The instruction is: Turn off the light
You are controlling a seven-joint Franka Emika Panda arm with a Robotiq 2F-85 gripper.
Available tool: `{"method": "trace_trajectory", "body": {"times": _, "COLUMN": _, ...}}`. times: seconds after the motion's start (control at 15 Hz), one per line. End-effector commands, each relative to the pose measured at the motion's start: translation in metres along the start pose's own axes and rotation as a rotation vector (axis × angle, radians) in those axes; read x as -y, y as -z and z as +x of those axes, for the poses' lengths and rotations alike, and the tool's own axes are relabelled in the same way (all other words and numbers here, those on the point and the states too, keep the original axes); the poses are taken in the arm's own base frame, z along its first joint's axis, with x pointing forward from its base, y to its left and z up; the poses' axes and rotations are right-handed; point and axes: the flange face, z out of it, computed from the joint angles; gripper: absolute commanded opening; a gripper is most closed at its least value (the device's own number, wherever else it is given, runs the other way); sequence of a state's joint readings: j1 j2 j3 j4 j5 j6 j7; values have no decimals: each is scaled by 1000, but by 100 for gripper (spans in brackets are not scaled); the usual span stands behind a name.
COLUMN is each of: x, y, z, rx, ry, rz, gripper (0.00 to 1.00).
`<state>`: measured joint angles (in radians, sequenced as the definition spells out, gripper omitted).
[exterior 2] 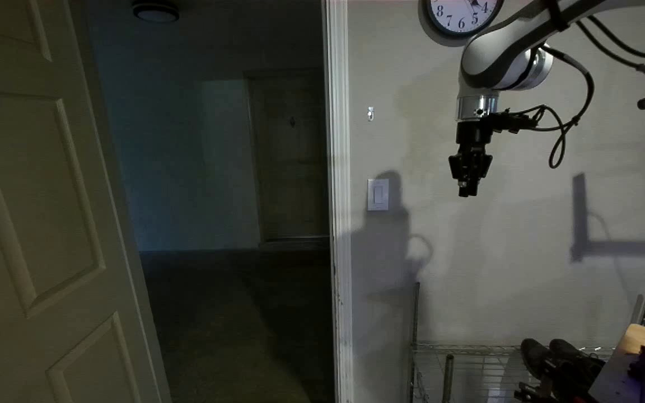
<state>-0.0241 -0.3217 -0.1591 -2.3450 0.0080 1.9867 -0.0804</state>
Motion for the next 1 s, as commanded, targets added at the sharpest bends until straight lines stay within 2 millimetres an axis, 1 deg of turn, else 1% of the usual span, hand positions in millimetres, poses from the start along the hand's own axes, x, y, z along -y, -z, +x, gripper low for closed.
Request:
{"method": "trace_trajectory", "body": {"times": 0.0, "x": -2, "y": -11, "z": 29, "rx": -39, "ry": 2, "rz": -17, "gripper": 7}}
{"method": "trace_trajectory", "body": {"times": 0.07, "x": -3, "y": -14, "z": 35, "rx": -53, "ry": -1, "rz": -23, "gripper": 4}}
{"method": "trace_trajectory", "body": {"times": 0.27, "x": -6, "y": -23, "z": 50, "rx": -106, "ry": -8, "rz": -35, "gripper": 2}}
{"method": "trace_trajectory", "body": {"times": 0.4, "x": -8, "y": -26, "z": 60, "rx": -173, "ry": -23, "rz": -45, "gripper": 6}}
{"method": "trace_trajectory", "body": {"times": 0.47, "x": -9, "y": -28, "z": 65, "rx": -209, "ry": -29, "rz": -47, "gripper": 5}}
{"method": "trace_trajectory", "body": {"times": 0.53, "x": -9, "y": -29, "z": 69, "rx": -241, "ry": -31, "rz": -48, "gripper": 7}}
{"method": "trace_trajectory", "body": {"times": 0.67, "x": -9, "y": -32, "z": 78, "rx": -302, "ry": -35, "rz": -49, "gripper": 6}}
{"method": "trace_trajectory", "body": {"times": 0.93, "x": -8, "y": -43, "z": 96, "rx": -370, "ry": -44, "rz": -51, "gripper": 6}}
